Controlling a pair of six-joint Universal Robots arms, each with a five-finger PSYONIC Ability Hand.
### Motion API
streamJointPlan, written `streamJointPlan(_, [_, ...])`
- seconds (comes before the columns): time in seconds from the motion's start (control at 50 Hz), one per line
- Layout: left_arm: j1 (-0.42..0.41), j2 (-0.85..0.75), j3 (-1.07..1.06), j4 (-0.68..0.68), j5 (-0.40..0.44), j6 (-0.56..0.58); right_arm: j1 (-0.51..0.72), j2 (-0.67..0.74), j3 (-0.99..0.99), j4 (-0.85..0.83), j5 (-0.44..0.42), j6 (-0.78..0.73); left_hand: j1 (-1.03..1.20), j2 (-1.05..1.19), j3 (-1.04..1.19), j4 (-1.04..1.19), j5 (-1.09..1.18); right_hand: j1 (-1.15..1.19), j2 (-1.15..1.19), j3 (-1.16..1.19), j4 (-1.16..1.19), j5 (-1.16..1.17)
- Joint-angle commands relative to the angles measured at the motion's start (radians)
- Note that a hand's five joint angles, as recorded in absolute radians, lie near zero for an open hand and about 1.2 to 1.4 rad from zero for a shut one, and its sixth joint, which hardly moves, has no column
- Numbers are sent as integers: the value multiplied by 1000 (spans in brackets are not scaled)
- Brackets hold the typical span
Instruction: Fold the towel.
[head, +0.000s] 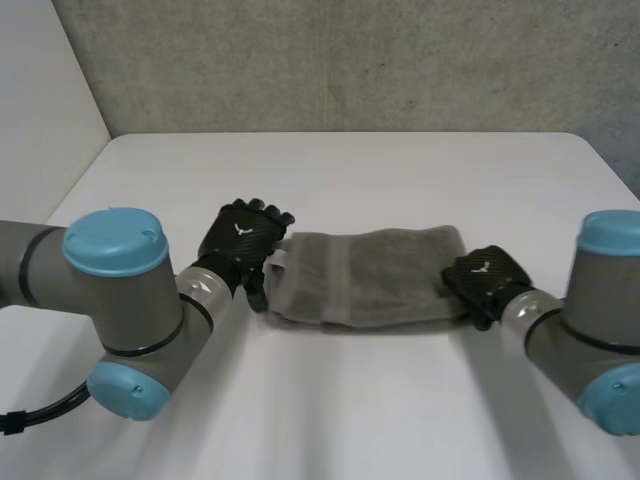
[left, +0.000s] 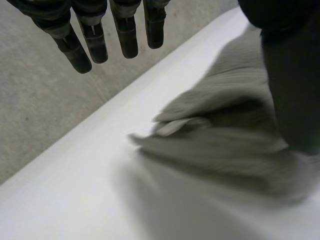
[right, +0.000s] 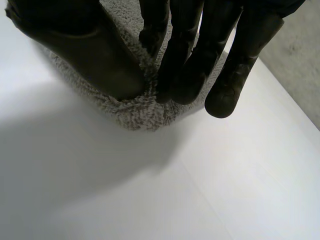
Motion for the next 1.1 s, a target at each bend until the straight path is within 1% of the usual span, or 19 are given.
streamJointPlan(0.02, [6, 76, -29, 0, -4, -3, -69, -104, -26, 59, 7, -158, -57, -48, -35, -52, -218, 107, 90, 61, 55, 62])
streamJointPlan(0.14, [9, 133, -8, -11, -6, -36, 15, -137, -156, 65, 2, -94, -63, -54, -41, -58, -224, 107, 90, 61, 55, 62])
streamJointPlan(0.2, [10, 150, 12, -12, -6, -73, 136, -119, -230, 57, -4, -47, -66, -57, -44, -61, -227, 107, 90, 61, 55, 62])
streamJointPlan(0.24, [13, 156, 23, -14, -7, -90, 201, -85, -262, 53, -7, -43, -66, -57, -44, -61, -227, 107, 90, 61, 55, 62])
streamJointPlan(0.28, [19, 159, 31, -14, -7, -106, 335, -3, -319, 47, -12, -50, -66, -57, -44, -61, -227, 107, 90, 61, 55, 62])
streamJointPlan(0.3, [25, 159, 37, -14, -9, -118, 336, -2, -319, 47, -12, -50, -66, -57, -44, -61, -227, 107, 90, 61, 55, 62])
streamJointPlan(0.34, [32, 161, 40, -14, -10, -130, 438, 86, -351, 50, -13, -65, -66, -57, -44, -61, -227, 107, 90, 61, 55, 62])
streamJointPlan(0.44, [35, 159, 43, -12, -12, -161, 490, 205, -353, 88, 1, -102, -66, -57, -44, -61, -227, 107, 90, 61, 55, 62])
streamJointPlan(0.54, [36, 153, 41, -11, -35, -193, 474, 208, -348, 125, 1, -85, -66, -57, -44, -61, -227, 107, 90, 61, 55, 62])
streamJointPlan(0.56, [36, 147, 44, -9, -41, -198, 469, 194, -337, 122, -1, -70, -66, -57, -44, -61, -227, -296, -313, -342, -348, -341])
streamJointPlan(0.58, [35, 141, 46, -6, -41, -198, 469, 194, -337, 122, -1, -70, -66, -57, -44, -61, -227, -300, -317, -346, -352, -345])
streamJointPlan(0.6, [35, 141, 46, -6, -41, -198, 457, 153, -319, 120, -1, -41, -66, -57, -44, -61, -227, -768, -785, -814, -820, -813])
streamJointPlan(0.62, [35, 135, 52, -6, -42, -199, 457, 153, -319, 120, -1, -40, -66, -57, -44, -61, -227, -772, -789, -819, -824, -818])
streamJointPlan(0.64, [32, 126, 63, -6, -42, -201, 429, 100, -296, 113, -4, 1, -66, -57, -44, -61, -227, -985, -1002, -1031, -1037, -1030])
streamJointPlan(0.72, [24, 100, 83, -6, -44, -213, 334, -13, -223, 71, -12, 148, -66, -57, -44, -61, -227, -990, -1007, -1036, -1042, -1035])
streamJointPlan(0.82, [18, 77, 100, 2, -42, -254, 282, -100, -179, 77, -5, 271, -63, -54, -41, -58, -224, -1016, -1033, -1063, -1068, -1061])
streamJointPlan(0.88, [4, 45, 127, 3, -44, -280, 235, -122, -163, 83, -5, 308, -60, -51, -38, -55, -221, -1107, -1124, -1153, -1159, -1152])
streamJointPlan(0.98, [-47, -8, 164, 5, -46, -316, 167, -120, -164, 119, -8, 311, -60, -51, -38, -55, -221, -1115, -1131, -1161, -1167, -1160])
streamJointPlan(1.1, [-96, -112, 190, 2, -44, -319, 145, -82, -175, 116, -32, 314, -54, -45, -32, -49, -215, -1115, -1131, -1161, -1167, -1160])
